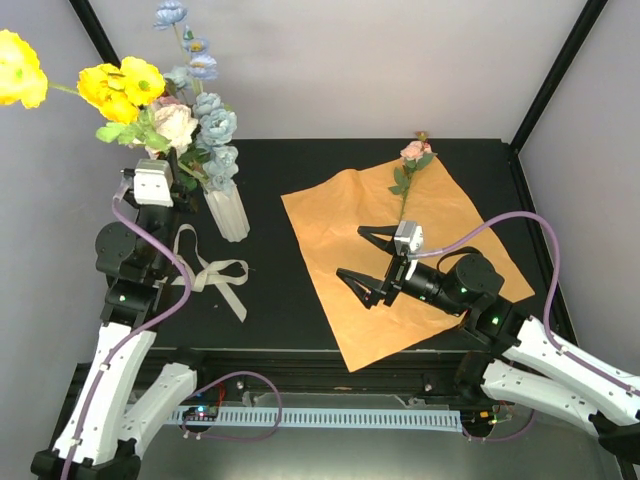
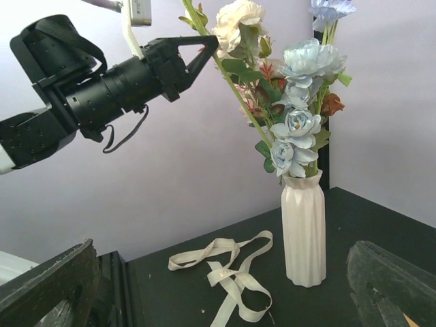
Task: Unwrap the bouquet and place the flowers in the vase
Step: Insert the fake flower into the vase.
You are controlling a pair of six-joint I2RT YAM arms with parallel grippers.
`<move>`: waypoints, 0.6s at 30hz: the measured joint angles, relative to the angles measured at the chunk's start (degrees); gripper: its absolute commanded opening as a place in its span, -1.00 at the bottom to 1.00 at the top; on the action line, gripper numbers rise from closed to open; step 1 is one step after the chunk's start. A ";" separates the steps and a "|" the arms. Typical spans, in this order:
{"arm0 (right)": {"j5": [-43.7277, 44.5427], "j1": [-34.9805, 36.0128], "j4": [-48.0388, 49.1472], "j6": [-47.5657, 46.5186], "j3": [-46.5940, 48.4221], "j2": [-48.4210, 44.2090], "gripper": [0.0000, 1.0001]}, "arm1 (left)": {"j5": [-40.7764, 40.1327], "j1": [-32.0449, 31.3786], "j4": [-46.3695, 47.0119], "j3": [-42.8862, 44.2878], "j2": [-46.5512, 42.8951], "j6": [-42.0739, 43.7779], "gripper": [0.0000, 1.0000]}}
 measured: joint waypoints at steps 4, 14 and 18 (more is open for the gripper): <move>-0.02 0.00 -0.02 0.07 0.00 0.00 1.00 | 0.68 2.21 -0.61 -1.42 0.76 -3.48 -0.97; -0.04 0.00 0.00 0.24 0.00 0.04 1.00 | 4.63 7.93 0.02 -6.05 2.93 -10.12 -0.97; -0.04 0.00 0.04 0.24 0.00 0.13 1.00 | 5.95 8.31 0.48 -7.91 3.80 -10.56 -0.97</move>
